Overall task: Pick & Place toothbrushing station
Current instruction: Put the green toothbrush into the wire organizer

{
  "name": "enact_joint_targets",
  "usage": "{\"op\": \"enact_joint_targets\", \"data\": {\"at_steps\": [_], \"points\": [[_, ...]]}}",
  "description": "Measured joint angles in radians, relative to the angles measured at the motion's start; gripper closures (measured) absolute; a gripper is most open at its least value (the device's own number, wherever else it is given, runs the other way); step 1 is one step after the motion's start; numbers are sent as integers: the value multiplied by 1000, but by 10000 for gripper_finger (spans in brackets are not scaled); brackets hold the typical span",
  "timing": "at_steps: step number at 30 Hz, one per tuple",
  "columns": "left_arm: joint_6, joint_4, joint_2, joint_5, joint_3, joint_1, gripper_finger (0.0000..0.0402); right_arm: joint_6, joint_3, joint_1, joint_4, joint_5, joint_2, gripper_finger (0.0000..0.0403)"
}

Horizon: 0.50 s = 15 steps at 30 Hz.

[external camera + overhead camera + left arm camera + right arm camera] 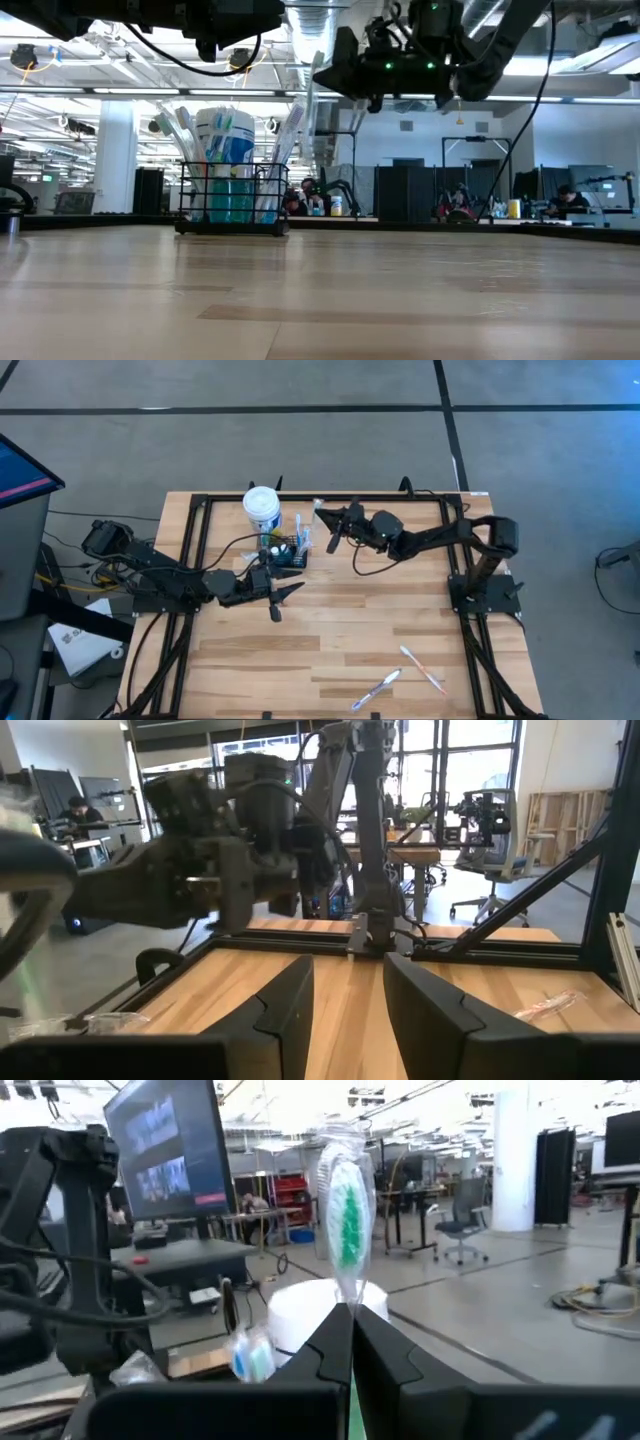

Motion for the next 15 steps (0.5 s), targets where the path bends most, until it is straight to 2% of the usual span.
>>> {"op": "enact_joint_targets", "data": {"at_steps": [9, 15], "points": [[0, 2, 0, 0, 0, 0, 284, 32, 101, -4, 16, -78, 102, 403], [0, 3, 0, 0, 0, 0, 284, 49, 145, 2, -12, -114, 114, 403]]}}
